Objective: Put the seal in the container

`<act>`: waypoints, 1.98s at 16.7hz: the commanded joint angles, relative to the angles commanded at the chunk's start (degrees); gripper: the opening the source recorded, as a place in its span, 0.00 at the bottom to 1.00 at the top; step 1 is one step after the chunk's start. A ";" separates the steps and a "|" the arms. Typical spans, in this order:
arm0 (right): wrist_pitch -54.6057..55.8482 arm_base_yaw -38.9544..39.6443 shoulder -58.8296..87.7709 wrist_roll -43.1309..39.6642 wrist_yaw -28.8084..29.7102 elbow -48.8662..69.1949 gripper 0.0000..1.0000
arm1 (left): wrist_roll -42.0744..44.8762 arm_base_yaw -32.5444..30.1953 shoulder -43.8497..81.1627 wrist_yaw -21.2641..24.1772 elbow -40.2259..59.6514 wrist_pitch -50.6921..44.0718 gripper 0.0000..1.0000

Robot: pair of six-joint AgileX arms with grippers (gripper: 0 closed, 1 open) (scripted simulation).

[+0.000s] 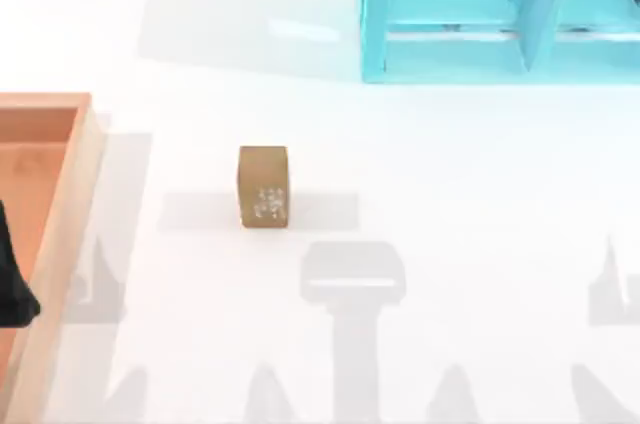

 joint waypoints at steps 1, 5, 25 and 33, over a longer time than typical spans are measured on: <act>0.00 0.00 0.00 0.00 0.00 0.00 1.00 | 0.00 0.00 0.00 0.00 0.00 0.00 1.00; 0.00 0.00 0.00 0.00 0.00 0.00 1.00 | -0.94 -1.17 3.36 0.26 2.63 -2.07 1.00; 0.00 0.00 0.00 0.00 0.00 0.00 1.00 | -21.11 -25.35 101.71 -0.58 86.54 -67.36 1.00; 0.00 0.00 0.00 0.00 0.00 0.00 1.00 | -27.59 -29.69 127.41 -0.16 118.93 -81.64 1.00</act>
